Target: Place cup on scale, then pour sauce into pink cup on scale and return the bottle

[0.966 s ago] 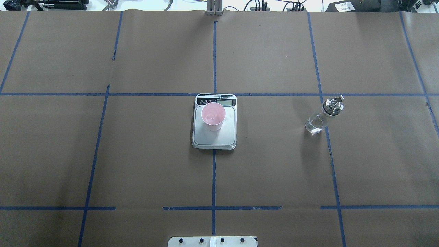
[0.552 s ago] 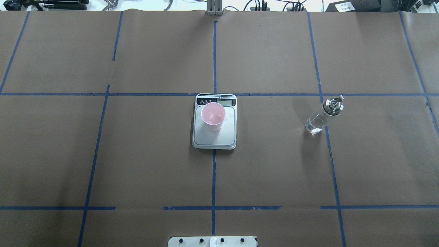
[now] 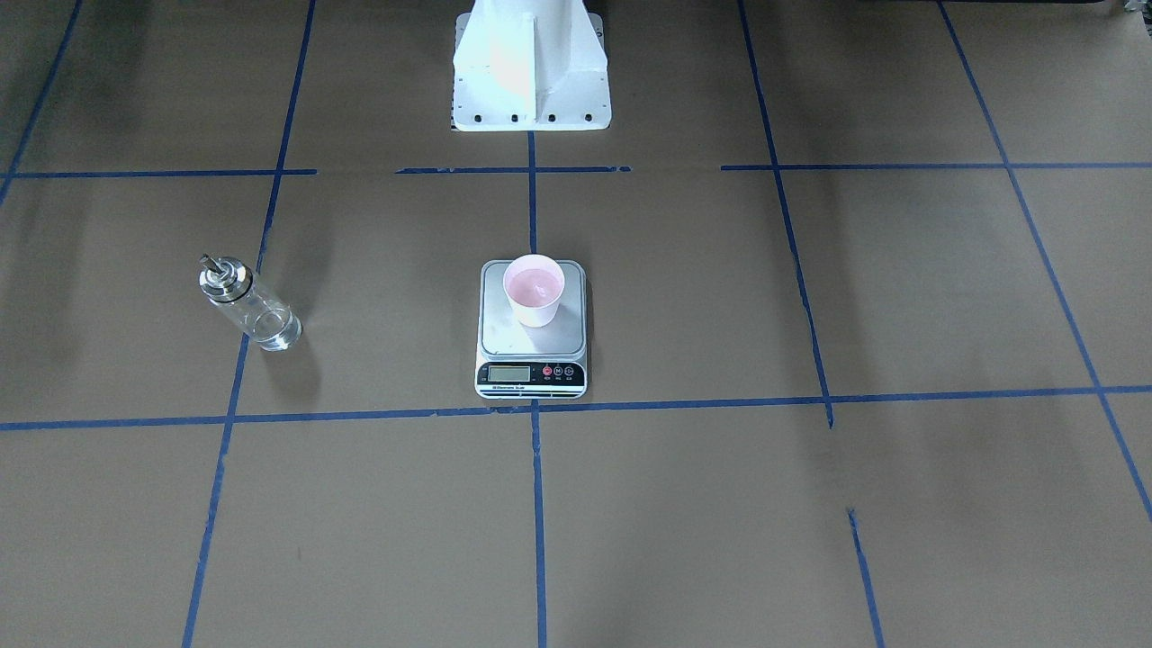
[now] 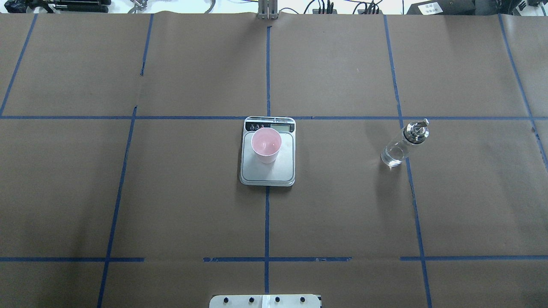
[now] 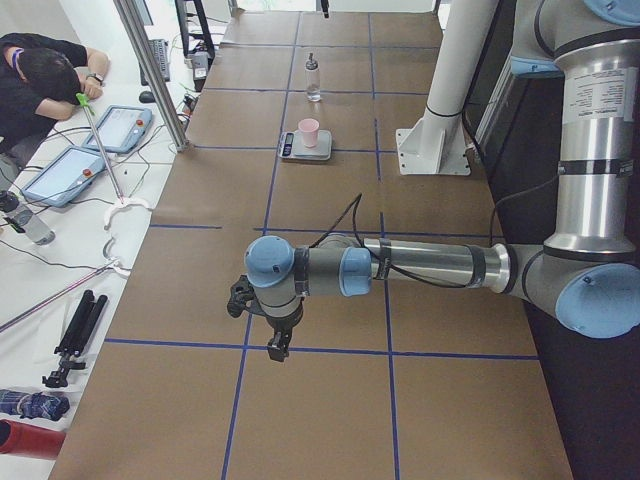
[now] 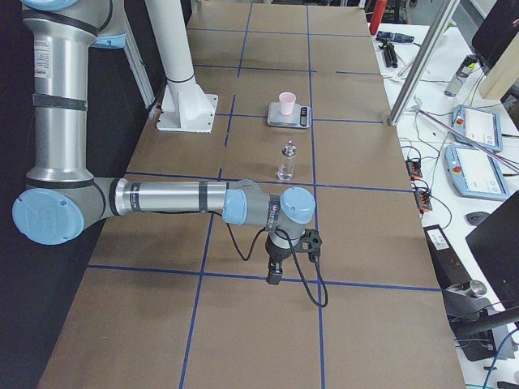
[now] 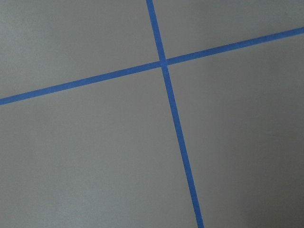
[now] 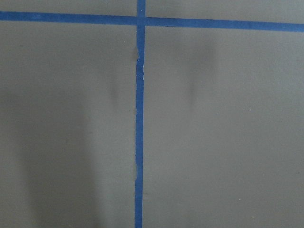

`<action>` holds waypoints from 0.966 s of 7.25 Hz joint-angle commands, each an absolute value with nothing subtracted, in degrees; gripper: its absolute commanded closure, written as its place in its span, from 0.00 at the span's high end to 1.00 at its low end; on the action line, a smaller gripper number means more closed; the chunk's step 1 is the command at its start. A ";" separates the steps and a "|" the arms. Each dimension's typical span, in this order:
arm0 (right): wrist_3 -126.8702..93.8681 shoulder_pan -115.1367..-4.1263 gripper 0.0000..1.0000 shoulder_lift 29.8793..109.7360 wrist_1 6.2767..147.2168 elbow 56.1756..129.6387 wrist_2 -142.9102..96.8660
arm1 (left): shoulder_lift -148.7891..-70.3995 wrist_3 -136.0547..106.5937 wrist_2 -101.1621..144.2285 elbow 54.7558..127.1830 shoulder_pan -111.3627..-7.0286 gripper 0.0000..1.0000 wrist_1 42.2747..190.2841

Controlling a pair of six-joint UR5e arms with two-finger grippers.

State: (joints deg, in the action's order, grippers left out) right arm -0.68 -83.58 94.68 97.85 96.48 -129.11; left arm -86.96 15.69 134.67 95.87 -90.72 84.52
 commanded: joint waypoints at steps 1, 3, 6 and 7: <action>-0.62 -83.58 1.00 95.01 97.91 97.38 -129.20 | -86.66 15.73 134.65 95.54 -90.70 1.00 84.46; -0.62 -83.58 1.00 95.18 97.91 97.99 -129.37 | -86.22 15.64 134.65 95.45 -90.70 1.00 84.38; -0.62 -83.58 1.00 95.36 97.91 97.91 -129.29 | -86.22 15.64 134.65 95.36 -90.70 1.00 84.29; -0.62 -83.58 1.00 95.45 97.91 97.82 -129.20 | -86.13 15.64 134.65 95.36 -90.70 1.00 84.29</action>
